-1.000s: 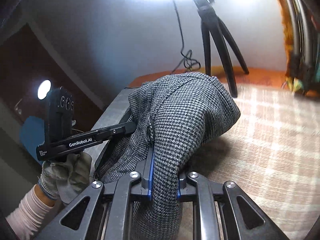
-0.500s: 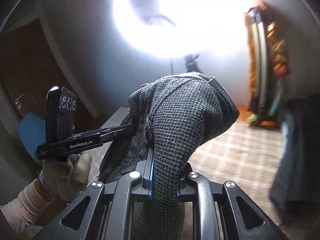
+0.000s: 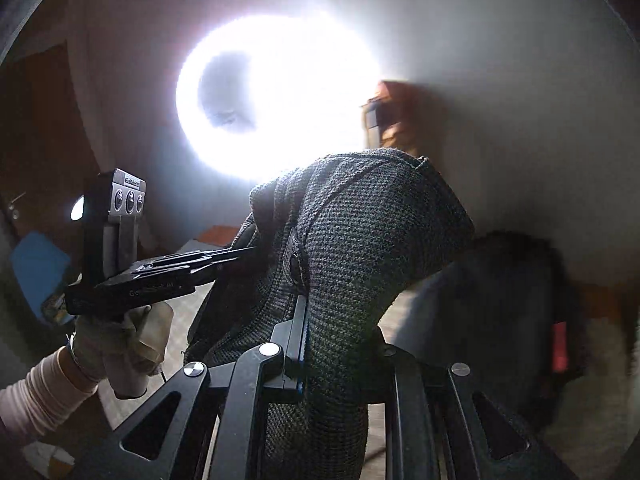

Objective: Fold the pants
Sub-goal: 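Lift and carry the folded shorts with both tools to the dark clothes pile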

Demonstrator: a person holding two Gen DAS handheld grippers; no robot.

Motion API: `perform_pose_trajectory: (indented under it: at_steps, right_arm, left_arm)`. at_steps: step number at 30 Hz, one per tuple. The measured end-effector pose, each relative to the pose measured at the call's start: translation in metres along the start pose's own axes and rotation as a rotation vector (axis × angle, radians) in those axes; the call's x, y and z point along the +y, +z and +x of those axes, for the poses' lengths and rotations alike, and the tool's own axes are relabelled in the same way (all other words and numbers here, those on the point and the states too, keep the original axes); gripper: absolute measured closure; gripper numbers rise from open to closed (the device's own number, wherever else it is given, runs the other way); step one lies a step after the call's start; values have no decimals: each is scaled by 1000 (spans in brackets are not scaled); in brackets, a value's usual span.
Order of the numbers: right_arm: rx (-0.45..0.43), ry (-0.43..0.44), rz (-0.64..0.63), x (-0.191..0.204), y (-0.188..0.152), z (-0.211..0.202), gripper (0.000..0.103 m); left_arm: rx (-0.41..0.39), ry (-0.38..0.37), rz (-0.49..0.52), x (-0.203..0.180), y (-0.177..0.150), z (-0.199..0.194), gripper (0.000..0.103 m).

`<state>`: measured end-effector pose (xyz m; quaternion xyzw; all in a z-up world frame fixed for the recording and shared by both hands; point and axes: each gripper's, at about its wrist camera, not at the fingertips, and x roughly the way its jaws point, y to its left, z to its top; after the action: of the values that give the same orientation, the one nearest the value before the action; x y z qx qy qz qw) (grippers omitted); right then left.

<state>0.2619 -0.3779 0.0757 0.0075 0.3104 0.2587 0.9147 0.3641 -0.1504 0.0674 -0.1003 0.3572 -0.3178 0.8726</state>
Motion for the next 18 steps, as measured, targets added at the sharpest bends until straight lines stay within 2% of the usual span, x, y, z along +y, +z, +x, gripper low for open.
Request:
perform_pose_trajectory:
  at_steps: [8, 13, 18]
  right_arm:
    - [-3, -100, -37, -81, 19, -19, 89]
    - [14, -127, -25, -128, 31, -1, 89]
    - [51, -136, -9, -171, 30, 30, 89]
  left_arm:
    - [-16, -11, 20, -46, 23, 71, 89]
    - [-4, 16, 16, -51, 32, 114, 89]
    - [30, 49, -13, -39, 29, 154, 89]
